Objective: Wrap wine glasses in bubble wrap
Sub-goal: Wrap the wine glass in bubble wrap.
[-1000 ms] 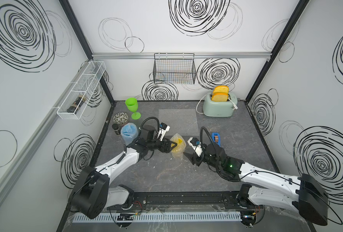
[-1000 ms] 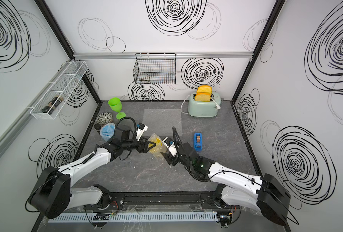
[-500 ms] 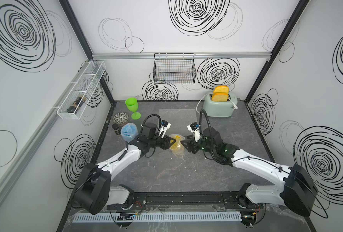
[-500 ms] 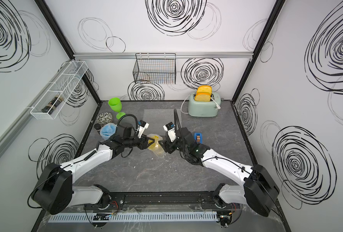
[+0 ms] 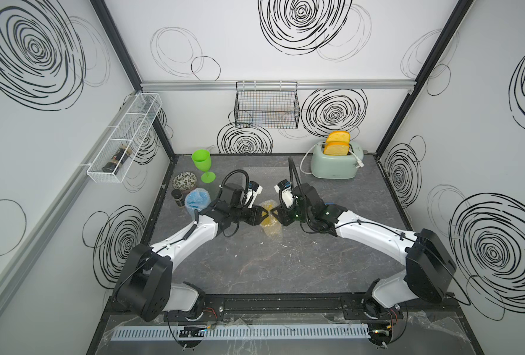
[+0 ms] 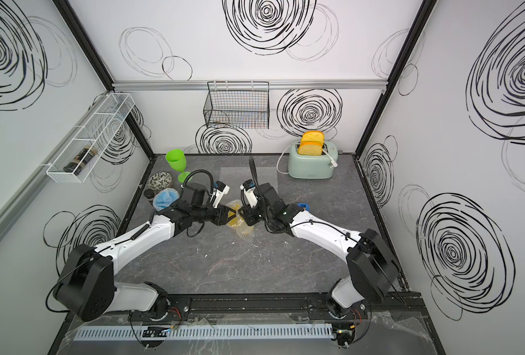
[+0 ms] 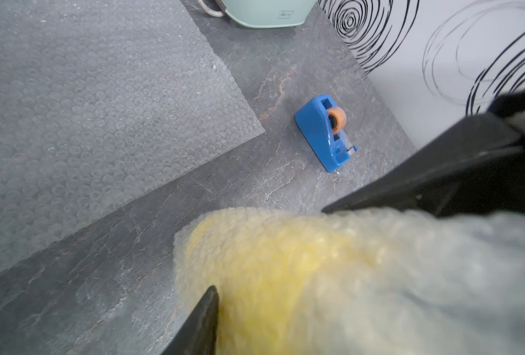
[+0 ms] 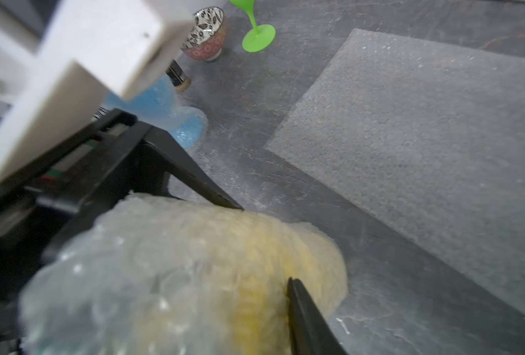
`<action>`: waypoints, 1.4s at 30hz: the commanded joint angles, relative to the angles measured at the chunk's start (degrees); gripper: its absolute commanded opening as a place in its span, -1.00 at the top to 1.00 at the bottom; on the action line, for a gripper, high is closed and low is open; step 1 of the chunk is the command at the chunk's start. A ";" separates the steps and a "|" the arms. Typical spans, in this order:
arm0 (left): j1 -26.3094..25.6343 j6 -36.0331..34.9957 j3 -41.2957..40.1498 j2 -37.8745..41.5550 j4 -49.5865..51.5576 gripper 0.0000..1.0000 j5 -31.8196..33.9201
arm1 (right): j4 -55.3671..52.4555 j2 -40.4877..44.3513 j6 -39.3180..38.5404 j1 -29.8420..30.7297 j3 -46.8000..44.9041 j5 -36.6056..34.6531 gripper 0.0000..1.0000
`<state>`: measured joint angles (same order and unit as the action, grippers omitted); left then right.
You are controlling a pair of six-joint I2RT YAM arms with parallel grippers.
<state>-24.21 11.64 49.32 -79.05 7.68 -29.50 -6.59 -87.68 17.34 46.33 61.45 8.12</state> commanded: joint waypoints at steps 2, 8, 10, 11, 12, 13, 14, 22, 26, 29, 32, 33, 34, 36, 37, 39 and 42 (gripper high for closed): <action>0.00 -2.30 3.71 4.42 3.77 -0.23 -5.95 | -12.73 -5.01 0.02 -0.57 3.83 -1.65 0.56; 6.53 -0.32 5.21 7.00 6.78 -0.38 -7.84 | -14.60 -5.50 -3.53 -1.06 6.18 1.09 0.59; 8.27 -0.06 6.14 5.93 7.31 -0.40 -8.03 | -15.74 -5.49 -4.92 -1.08 7.31 1.45 0.60; 9.05 0.62 6.82 5.14 7.42 -0.40 -8.15 | -16.35 -5.34 -5.46 -1.08 7.85 1.41 0.62; 9.56 1.66 7.38 4.45 7.36 -0.41 -8.82 | -16.89 -5.08 -6.02 -1.07 8.43 1.54 0.64; 9.78 2.27 7.82 4.04 7.11 -0.43 -9.78 | -17.39 -4.75 -6.49 -1.07 8.96 1.55 0.65; 9.92 2.84 8.22 3.70 6.72 -0.45 -10.71 | -18.05 -4.33 -7.07 -1.02 9.57 1.46 0.67; 7.49 5.86 7.63 0.18 5.74 -0.53 -13.58 | -21.84 -2.08 -14.89 1.76 12.34 1.01 0.71; 6.42 6.12 5.22 -0.54 4.73 -0.50 -13.34 | -23.62 -3.08 -15.15 2.53 13.58 0.32 0.72; 5.43 5.85 3.67 0.04 4.97 -0.48 -14.11 | -24.86 -4.34 -15.08 2.98 14.92 0.04 0.72; 4.64 3.78 2.48 1.99 6.42 -0.47 -14.87 | -27.61 -6.08 -14.71 3.02 17.84 -0.29 0.72; 4.51 2.73 2.33 2.54 7.61 -0.48 -15.09 | -28.68 -6.74 -14.62 3.15 18.94 -0.36 0.72; 4.39 2.00 2.44 2.67 9.20 -0.48 -15.15 | -29.48 -7.17 -14.62 3.20 19.93 -0.39 0.72; 4.34 -0.01 2.80 2.58 12.53 -0.49 -15.83 | -31.44 -8.23 -14.62 3.45 21.78 -0.77 0.73; 4.26 -0.65 2.71 2.61 13.47 -0.49 -15.96 | -32.11 -8.71 -14.70 3.73 22.43 -0.99 0.73; 4.14 -1.47 2.29 3.25 14.60 -0.51 -15.94 | -33.49 -9.56 -14.79 4.18 23.41 -1.21 0.73; 3.72 -4.06 2.27 3.34 16.84 -0.54 -15.19 | -34.77 -10.82 -14.71 4.71 24.26 -1.65 0.73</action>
<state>-18.92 11.90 52.25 -77.12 19.31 -42.13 -40.69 -97.32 2.92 50.81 83.02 8.19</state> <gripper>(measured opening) 0.769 0.137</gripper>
